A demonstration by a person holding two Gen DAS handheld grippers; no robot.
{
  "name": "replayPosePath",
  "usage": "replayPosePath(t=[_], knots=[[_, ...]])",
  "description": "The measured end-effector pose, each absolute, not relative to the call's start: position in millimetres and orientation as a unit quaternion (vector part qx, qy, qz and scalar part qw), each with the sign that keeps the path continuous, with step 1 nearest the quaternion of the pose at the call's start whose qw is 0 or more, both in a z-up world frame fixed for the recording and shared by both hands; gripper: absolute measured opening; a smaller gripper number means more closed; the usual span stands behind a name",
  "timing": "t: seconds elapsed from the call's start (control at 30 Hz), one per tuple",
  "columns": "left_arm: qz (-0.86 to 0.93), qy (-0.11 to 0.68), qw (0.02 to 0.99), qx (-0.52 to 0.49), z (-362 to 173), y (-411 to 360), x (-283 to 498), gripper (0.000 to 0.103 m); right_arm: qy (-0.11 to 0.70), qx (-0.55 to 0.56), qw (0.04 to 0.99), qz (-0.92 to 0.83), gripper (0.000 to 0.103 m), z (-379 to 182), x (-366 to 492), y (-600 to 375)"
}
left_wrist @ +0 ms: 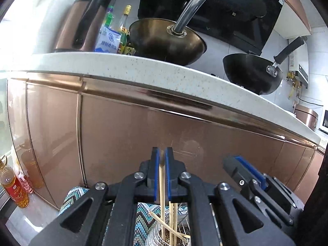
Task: Organize utensils
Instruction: 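Carry both chopsticks into the wire holder while both tools open to drop them, then withdraw both open tools back over the remaining chopsticks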
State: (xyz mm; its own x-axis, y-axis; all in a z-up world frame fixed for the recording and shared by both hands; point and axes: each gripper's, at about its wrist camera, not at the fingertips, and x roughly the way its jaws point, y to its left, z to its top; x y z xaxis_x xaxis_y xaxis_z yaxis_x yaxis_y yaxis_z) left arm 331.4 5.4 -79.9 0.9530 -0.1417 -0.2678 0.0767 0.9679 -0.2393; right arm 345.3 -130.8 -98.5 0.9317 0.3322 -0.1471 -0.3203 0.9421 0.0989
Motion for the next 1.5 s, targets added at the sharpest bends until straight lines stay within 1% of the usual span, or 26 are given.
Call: replayPosePath(t=[0.03,0.1,0.23,0.3,0.4,0.47,0.73,0.8,0.87,0.97,1.27,1.5], knots=[[-0.056,0.143,0.982,-0.113,-78,6,330,0.006,0.079,0.036,0.983,0.165,0.027,-96,342,-131],[-0.057,0.141,0.982,-0.112,-72,8,323,0.006,0.076,0.034,0.983,0.162,0.028,-89,335,-131],[-0.055,0.132,0.983,-0.115,-57,15,304,0.008,0.074,0.032,0.985,0.151,0.034,-76,316,-134],[-0.054,0.124,0.985,-0.11,-47,19,290,0.009,0.073,0.03,0.986,0.145,0.034,-70,305,-135],[-0.051,0.115,0.987,-0.1,-35,23,267,0.016,0.068,0.024,0.988,0.136,0.034,-60,284,-137],[-0.049,0.111,0.988,-0.093,-28,25,253,0.022,0.063,0.023,0.989,0.131,0.034,-50,266,-139],[-0.036,0.111,0.991,-0.066,-9,42,187,0.025,0.047,0.015,0.992,0.119,0.035,-14,197,-144],[-0.032,0.112,0.991,-0.061,-7,47,172,0.028,0.045,0.012,0.992,0.117,0.037,-8,178,-144],[-0.027,0.112,0.992,-0.058,-5,52,159,0.035,0.045,0.007,0.992,0.117,0.039,-5,161,-143],[-0.02,0.114,0.992,-0.051,-8,61,138,0.038,0.045,-0.004,0.992,0.118,0.04,-3,140,-139],[0.007,0.144,0.989,-0.031,-30,83,100,0.039,0.055,-0.012,0.991,0.122,0.043,-9,92,-136],[0.042,0.18,0.983,-0.019,-40,107,88,0.039,0.093,0.01,0.989,0.115,0.043,-16,76,-152]])
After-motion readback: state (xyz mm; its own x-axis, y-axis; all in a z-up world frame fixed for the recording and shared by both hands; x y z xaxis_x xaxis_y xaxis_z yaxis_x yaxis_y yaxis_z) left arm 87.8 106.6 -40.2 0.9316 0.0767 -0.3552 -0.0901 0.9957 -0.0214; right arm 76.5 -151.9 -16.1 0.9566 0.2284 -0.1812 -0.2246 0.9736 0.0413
